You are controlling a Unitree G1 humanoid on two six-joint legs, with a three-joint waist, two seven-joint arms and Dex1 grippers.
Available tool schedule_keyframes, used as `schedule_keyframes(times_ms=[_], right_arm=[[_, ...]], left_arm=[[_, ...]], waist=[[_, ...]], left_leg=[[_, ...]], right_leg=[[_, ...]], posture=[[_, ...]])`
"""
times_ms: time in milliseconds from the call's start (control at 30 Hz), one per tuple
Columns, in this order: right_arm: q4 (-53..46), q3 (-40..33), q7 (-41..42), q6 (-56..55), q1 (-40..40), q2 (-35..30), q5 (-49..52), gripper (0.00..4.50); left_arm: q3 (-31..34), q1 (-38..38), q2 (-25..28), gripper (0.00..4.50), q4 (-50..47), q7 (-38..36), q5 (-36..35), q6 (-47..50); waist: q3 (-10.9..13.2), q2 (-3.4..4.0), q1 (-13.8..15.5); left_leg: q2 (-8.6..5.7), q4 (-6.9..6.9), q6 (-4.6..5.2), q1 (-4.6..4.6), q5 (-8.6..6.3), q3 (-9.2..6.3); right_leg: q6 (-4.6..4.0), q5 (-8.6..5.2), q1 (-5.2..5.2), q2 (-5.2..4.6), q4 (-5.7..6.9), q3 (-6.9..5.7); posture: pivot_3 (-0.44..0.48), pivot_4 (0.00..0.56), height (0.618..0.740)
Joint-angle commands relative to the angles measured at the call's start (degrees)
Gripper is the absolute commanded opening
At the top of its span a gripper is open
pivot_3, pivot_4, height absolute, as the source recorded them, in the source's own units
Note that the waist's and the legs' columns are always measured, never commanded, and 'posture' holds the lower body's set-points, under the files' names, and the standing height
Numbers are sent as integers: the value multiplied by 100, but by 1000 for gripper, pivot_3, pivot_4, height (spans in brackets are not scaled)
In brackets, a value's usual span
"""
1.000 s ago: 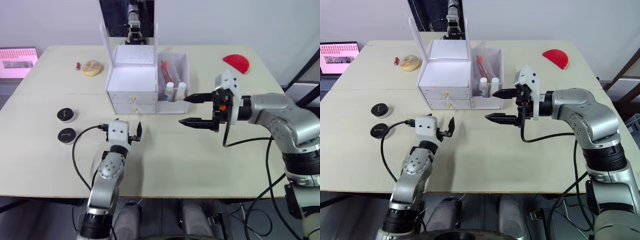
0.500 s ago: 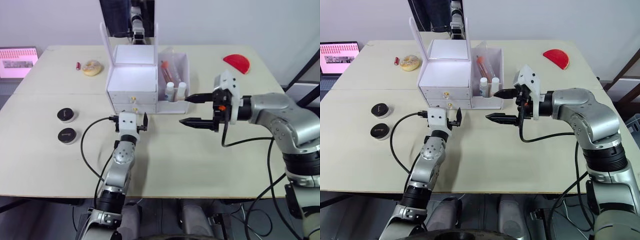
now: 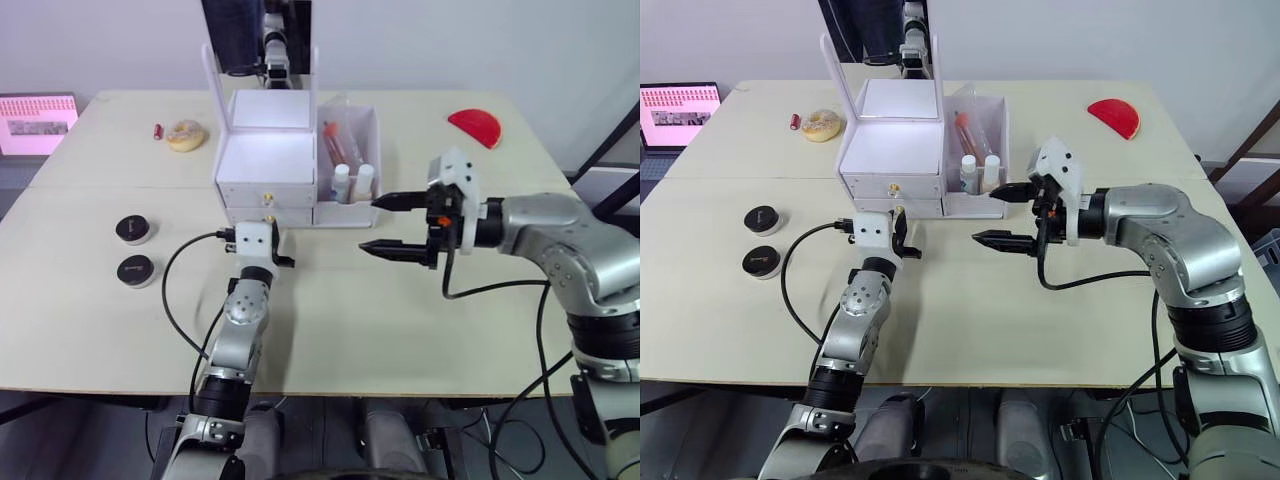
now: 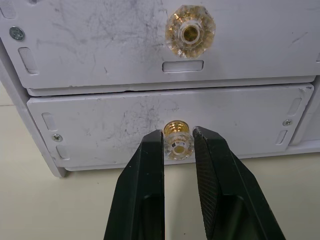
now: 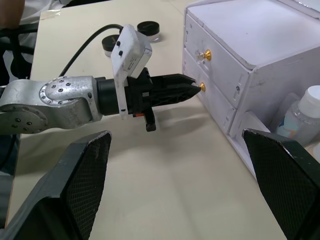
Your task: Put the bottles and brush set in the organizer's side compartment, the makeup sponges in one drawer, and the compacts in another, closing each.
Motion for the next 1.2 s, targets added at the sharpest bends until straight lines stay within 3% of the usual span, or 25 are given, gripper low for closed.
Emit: schedule_keyframes(times_ms=[33, 200, 800, 1200], right_arm=[[-161, -186, -16, -22, -66, -27, 78, 4500], [-158, -170, -10, -25, -68, -38, 68, 4500], [19, -106, 89, -137, -120, -64, -62, 4500], [77, -95, 150, -171, -168, -62, -106, 4500]], left_arm=[[18, -60, -30, 303, -92, -14, -26, -110], [-157, 275, 74, 303, -526, -304, -24, -58], [-539, 2530, 912, 303, -2965, -1533, -362, 123], [-521, 2691, 981, 303, -3149, -1512, -352, 232]], waist=[[0, 0, 0], [0, 0, -7], [1, 2, -8], [2, 2, -10]], left_leg=[[0, 0, 0, 0, 0, 0], [0, 0, 0, 0, 0, 0], [0, -2, 0, -10, 0, -1], [0, -2, 0, -18, 0, -1]], right_leg=[[0, 0, 0, 0, 0, 0], [0, 0, 0, 0, -1, 0], [-14, -9, -6, 0, -9, 0], [-14, -9, -14, -1, -11, 0]], posture=[[0, 150, 739], [0, 150, 739], [0, 150, 739], [0, 150, 739]])
